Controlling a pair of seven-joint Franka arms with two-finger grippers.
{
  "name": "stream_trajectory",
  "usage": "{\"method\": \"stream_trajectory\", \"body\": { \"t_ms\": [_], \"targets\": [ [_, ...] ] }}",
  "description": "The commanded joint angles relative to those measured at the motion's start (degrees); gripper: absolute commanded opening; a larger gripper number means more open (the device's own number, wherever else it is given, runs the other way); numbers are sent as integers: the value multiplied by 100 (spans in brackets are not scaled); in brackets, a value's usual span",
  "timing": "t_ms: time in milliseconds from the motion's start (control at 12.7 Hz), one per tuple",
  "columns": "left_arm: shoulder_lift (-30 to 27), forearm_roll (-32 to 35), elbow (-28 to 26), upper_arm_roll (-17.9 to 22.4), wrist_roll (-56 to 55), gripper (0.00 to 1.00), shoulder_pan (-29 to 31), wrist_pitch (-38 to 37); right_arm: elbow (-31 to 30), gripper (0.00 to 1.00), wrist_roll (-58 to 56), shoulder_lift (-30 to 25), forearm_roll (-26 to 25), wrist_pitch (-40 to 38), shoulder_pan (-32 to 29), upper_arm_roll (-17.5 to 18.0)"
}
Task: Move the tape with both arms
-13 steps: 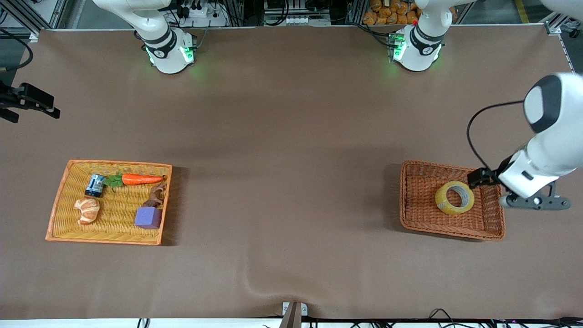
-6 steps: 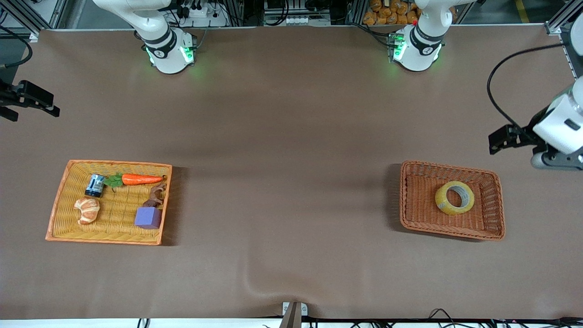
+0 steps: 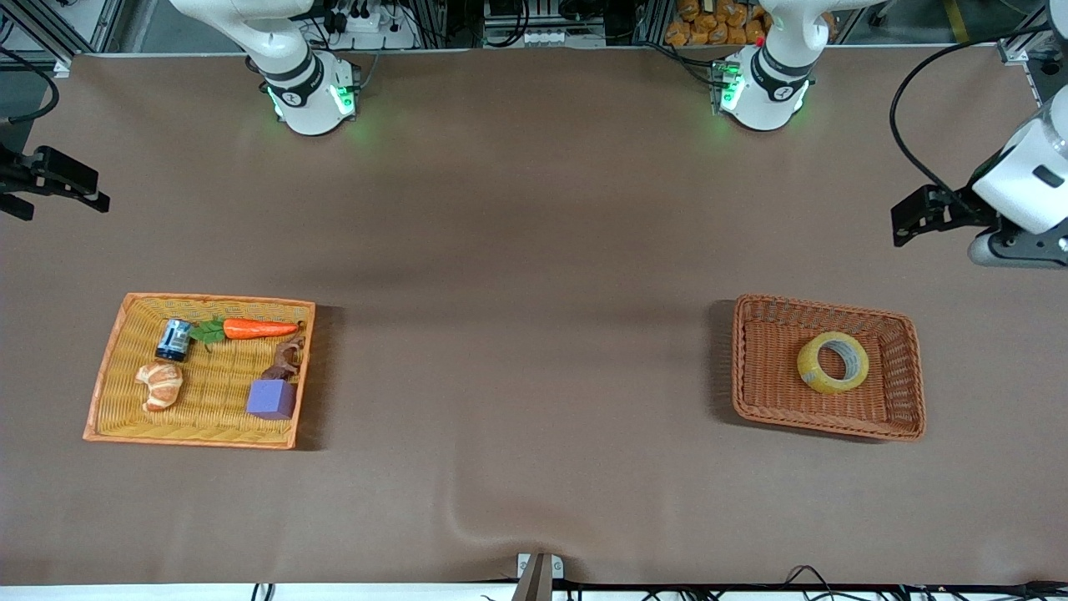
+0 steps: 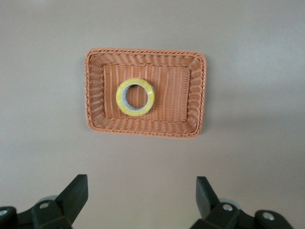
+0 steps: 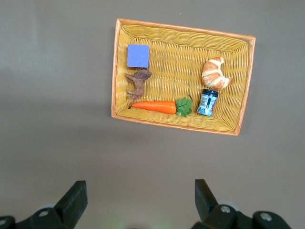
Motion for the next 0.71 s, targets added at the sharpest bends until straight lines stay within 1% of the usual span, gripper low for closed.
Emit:
{"method": "stream_trajectory", "body": {
  "t_ms": [0,79,237,632],
  "targets": [
    [-157,-235,-140,538,79,100,-342,-69,12,100,34,-35,79,-97,-119,65],
    [-165,-227,-202,548,97,100,-341,-77,12,100,43,-35,79,-105,-119,65],
    [-113,-149,-132,548,97,100,-350,-69,12,100,43,-35,79,-114,-119,65],
    [-86,-227,-114,548,70,100,-324,-69,21,100,52,-26,88,-114,-119,65]
  ]
}}
